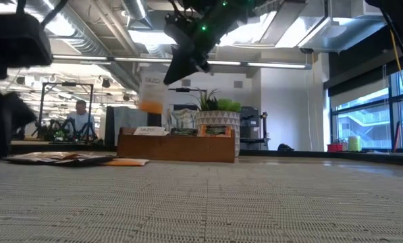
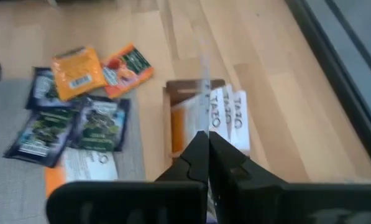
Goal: Pick & Place Tea
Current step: Put the white tea bag into the left section of the wooden organizer
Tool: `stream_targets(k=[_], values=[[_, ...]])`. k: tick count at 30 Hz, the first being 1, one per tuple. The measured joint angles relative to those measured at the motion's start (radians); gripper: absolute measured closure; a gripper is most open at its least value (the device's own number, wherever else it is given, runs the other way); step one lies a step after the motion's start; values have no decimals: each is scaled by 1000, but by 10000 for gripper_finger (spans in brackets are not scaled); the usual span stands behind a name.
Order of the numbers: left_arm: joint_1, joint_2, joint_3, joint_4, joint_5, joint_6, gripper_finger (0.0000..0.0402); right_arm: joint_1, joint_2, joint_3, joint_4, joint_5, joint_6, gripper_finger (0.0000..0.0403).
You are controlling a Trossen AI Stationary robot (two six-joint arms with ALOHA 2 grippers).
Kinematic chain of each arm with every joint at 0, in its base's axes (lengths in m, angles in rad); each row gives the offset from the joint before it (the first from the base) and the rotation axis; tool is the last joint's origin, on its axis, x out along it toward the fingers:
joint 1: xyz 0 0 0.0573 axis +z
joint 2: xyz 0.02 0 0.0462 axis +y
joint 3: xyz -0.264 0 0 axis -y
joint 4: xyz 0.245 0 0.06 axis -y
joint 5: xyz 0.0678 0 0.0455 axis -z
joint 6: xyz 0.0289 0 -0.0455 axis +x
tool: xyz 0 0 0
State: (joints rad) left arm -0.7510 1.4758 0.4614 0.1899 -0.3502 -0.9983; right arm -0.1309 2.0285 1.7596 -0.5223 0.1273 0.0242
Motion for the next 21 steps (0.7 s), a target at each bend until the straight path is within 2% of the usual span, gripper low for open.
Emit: stream_targets(k=[2,14,21], values=[[0,-37,0,1,-15,42,274,-6,0,0,11,-27,-7,397],[0,-340,1,-17,-83,319,274,-20,66,1,73,-35,-29,397],[8,-396,2,-53,-106,366,274,-31,105,0,84,-34,-30,399]])
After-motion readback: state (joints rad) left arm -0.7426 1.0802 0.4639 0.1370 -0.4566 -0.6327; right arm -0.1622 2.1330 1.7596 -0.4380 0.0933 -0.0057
